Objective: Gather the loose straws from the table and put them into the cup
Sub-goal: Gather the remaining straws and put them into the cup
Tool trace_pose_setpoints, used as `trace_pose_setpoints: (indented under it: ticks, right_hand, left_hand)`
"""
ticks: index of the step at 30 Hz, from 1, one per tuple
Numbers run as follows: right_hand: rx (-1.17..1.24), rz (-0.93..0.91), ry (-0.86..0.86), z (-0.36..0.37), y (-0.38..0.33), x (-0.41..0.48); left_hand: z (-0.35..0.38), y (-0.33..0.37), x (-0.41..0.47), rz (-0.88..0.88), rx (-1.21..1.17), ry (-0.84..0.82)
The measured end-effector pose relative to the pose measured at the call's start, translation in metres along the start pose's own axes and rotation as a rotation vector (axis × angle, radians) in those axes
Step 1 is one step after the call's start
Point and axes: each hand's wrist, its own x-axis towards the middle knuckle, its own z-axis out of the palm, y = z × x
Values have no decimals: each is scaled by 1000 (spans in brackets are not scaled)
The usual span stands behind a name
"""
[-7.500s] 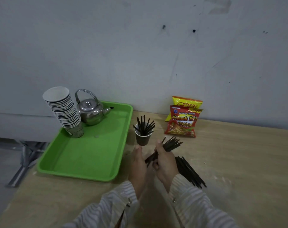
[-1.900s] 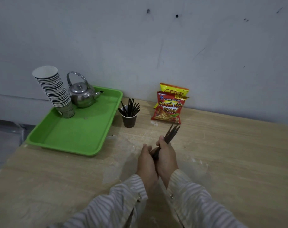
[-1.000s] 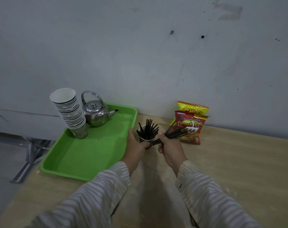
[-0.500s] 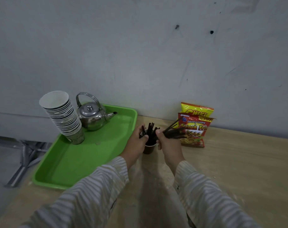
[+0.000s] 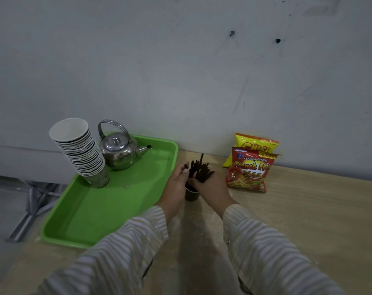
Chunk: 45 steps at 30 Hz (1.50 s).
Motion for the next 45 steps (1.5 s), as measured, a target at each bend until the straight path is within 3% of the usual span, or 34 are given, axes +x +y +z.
trace_pose_setpoints:
  ticks: [7,17,23,27,31,34,45]
  right_hand:
    - [-155,-162,-9,-6,-5,-3]
    - [161,-195,144,-7,-4,-18]
    - [109,-240,212,-9,5,-20]
    - [419,-41,302,-11,10,-23]
    - [787,307,173,-3,11,-25]
    - [927,339,48,2,9,-26]
    - [1030,429,47,11,1,-3]
  left_hand:
    - [1,2,3,17,10,20]
    - [2,4,0,26,-24,33]
    - [2,5,-4,7,-38,52]
    - [1,5,-8,-19,-61,67]
    - [0,0,-17,-44,-96,79]
    - [1,-6,-25,-41,-59,51]
    - [1,-8,-5,-81,40,108]
